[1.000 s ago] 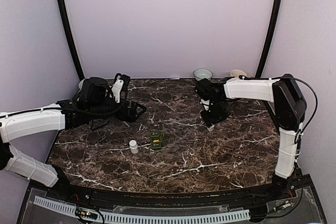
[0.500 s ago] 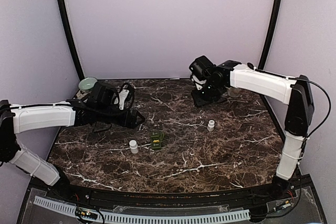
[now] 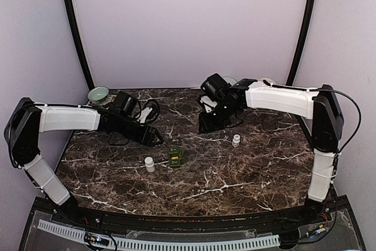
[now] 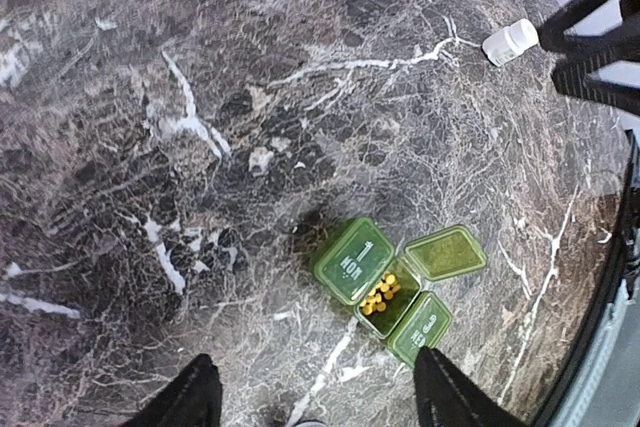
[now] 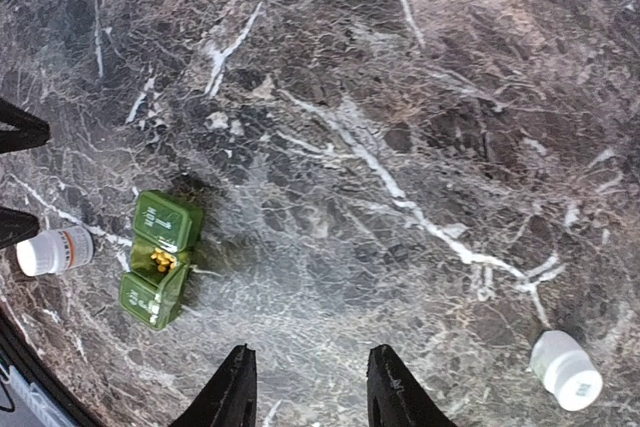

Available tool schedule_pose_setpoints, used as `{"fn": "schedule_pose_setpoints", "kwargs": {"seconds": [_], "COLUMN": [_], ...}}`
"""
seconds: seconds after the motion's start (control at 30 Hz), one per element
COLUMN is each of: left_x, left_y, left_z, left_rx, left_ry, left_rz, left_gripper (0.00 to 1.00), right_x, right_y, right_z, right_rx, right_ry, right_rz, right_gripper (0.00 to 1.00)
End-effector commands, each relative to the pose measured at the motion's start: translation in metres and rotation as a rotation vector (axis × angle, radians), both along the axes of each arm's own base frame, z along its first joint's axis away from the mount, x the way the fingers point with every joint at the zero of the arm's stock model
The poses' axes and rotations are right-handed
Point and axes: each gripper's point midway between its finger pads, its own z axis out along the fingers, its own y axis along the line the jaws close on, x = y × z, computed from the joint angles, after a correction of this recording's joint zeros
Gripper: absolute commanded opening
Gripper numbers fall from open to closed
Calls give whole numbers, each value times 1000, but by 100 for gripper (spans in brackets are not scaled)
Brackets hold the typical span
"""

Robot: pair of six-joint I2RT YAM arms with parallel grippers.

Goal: Sort the pills into containers
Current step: Place the pill bottle at the center of the board, then adjust the pill container at the center of the board.

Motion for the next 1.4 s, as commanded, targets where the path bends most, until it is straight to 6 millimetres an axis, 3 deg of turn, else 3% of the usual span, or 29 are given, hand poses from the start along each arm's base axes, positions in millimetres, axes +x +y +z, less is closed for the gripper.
{"fn": "schedule_pose_setpoints", "kwargs": {"seconds": [0.0, 0.33, 0.9, 1.37], "left_x": [-6, -8, -4, 8], "left_y": [-6, -22, -23, -29], "left_z": [-1, -8, -39, -45], "left_rx": [-46, -86, -33, -26], "left_ry": [86, 167, 244, 261], "left_rz": [-75, -187, -194, -190], "left_gripper": [66, 62, 47, 46], "right_x": [-15, -42, -47, -50], "right_y": [26, 46, 53, 53], "right_z": [-15, -39, -51, -57], "right_rx": [130, 245, 279, 270], "right_ry": [119, 287, 337, 354], "right_rz": [29, 84, 91, 98], "right_gripper": [38, 38, 38, 36]}}
